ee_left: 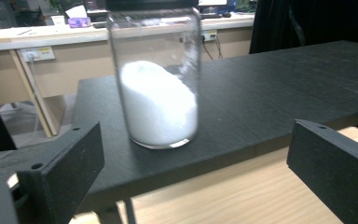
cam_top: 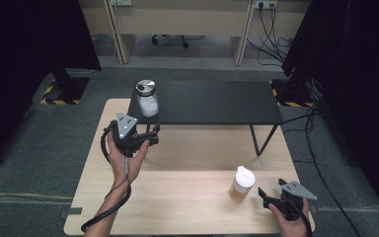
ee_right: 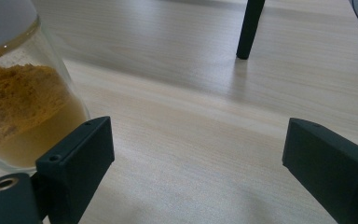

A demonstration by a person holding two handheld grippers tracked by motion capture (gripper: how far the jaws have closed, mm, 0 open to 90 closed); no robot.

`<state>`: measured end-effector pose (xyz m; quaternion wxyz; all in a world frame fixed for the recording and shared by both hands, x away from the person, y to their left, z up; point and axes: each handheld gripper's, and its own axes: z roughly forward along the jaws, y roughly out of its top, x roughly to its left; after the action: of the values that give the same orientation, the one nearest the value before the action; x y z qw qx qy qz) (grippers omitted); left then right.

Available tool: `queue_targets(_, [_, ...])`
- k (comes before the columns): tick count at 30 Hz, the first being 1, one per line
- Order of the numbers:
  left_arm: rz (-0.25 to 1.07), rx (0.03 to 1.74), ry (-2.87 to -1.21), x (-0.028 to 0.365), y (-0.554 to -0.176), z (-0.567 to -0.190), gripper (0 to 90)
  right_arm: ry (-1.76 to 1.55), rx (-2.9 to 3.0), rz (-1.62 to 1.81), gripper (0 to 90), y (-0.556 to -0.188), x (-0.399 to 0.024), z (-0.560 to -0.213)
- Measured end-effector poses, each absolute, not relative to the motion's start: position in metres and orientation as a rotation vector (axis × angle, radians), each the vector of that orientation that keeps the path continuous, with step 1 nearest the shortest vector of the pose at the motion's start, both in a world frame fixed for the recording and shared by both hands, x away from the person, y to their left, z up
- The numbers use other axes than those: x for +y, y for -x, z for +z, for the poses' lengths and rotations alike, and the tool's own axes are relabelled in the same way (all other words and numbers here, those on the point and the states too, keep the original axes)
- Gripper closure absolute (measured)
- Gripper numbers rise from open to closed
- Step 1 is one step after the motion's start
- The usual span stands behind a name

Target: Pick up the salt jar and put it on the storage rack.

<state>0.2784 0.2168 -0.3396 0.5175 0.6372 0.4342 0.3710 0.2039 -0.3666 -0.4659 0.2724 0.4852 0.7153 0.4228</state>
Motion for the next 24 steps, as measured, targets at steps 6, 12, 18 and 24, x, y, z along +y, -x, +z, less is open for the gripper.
queue_targets(6, [0.894,1.014,-1.543,0.211,-0.265,-0.355,3.6,-1.304,1.928,1.137,9.1,-0.204,-0.367,-0.466])
queue_targets(12, [0.900,1.019,-1.544,0.209,-0.258,-0.367,3.8,-1.303,1.926,1.136,9.1,-0.204,-0.366,-0.466])
queue_targets(18, [0.879,1.027,-1.542,0.208,-0.251,-0.382,3.8,-1.304,1.930,1.136,9.1,-0.204,-0.367,-0.466])
queue_targets(24, [0.870,1.046,-1.566,0.203,-0.247,-0.402,3.8,-1.307,1.927,1.140,9.1,-0.204,-0.367,-0.466])
